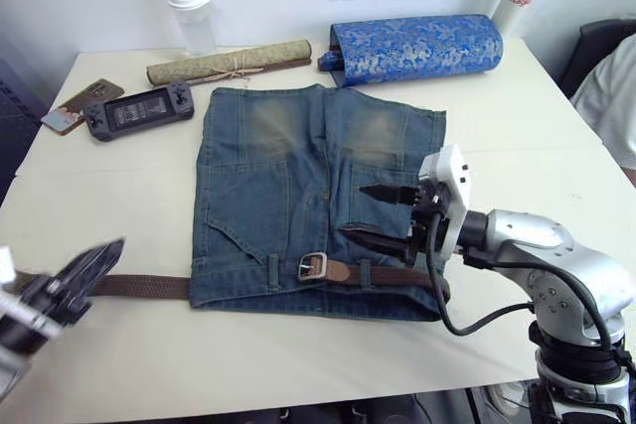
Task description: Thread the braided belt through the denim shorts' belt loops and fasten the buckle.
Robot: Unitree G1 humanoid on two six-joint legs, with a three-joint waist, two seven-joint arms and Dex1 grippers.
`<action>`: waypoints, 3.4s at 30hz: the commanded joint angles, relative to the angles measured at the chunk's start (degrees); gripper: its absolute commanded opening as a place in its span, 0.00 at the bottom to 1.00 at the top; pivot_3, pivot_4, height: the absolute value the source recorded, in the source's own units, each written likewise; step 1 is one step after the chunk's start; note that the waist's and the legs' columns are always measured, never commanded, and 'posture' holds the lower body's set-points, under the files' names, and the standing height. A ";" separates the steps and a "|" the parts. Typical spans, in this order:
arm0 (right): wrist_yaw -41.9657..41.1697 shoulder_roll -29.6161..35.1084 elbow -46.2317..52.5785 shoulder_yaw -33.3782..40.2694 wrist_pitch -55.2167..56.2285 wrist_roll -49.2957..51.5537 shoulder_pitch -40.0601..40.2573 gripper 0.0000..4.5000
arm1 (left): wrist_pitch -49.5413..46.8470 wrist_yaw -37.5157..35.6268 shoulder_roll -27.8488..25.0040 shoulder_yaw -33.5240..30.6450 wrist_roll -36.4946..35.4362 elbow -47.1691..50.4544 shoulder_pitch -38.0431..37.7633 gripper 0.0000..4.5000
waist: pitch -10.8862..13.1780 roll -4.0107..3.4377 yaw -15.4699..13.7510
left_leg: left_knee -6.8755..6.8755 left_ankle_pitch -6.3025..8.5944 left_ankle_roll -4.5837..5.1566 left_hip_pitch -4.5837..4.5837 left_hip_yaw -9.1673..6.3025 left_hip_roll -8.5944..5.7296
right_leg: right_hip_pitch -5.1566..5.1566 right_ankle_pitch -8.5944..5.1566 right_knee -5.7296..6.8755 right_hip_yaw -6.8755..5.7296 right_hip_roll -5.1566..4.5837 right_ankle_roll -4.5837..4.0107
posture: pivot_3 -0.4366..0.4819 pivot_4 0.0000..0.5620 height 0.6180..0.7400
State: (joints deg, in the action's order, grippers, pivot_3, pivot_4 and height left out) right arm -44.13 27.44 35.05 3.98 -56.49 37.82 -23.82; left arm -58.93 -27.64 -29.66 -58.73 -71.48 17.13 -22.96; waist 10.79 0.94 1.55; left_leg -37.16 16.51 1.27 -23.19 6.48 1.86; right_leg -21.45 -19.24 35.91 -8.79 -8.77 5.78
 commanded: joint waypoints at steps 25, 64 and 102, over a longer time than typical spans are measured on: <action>-0.51 5.28 -1.00 -8.92 11.03 -4.16 -0.03 0.99 | 7.93 29.32 2.40 2.68 -18.99 -20.33 6.49 0.74 | 0.14 -0.13 -1.20 | 0.03 -0.07 0.11 0.04 -0.05 0.23 | -0.07 0.18 0.09 -0.18 0.08 -0.42 | 0.48 0.27 0.82; 2.83 5.37 -0.79 -7.27 11.12 -1.77 -0.76 1.00 | 20.94 25.62 0.71 5.62 -10.56 -10.54 11.99 0.01 | 0.12 0.12 -1.44 | 0.05 -0.22 -0.31 -0.01 0.01 0.35 | -0.13 0.12 0.06 -0.21 0.23 -0.52 | 0.48 0.27 0.82; 10.15 4.41 -16.06 -27.46 62.38 -56.06 -3.29 1.00 | 74.95 6.78 -19.17 52.60 93.17 4.89 22.83 0.01 | 0.22 -0.01 -1.32 | -0.04 -0.27 -0.19 -0.28 1.00 0.47 | -1.04 0.14 0.90 -0.01 0.34 -0.48 | 0.48 0.27 0.82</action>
State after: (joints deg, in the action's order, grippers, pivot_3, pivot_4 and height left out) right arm -33.49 32.27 17.45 -24.49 5.93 -19.01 -27.45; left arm 15.69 -21.08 -49.42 -4.63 21.74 21.29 -0.28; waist 11.01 0.93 0.23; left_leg -37.21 16.24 1.08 -23.46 7.49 2.32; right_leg -22.50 -19.09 36.84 -8.81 -8.44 5.30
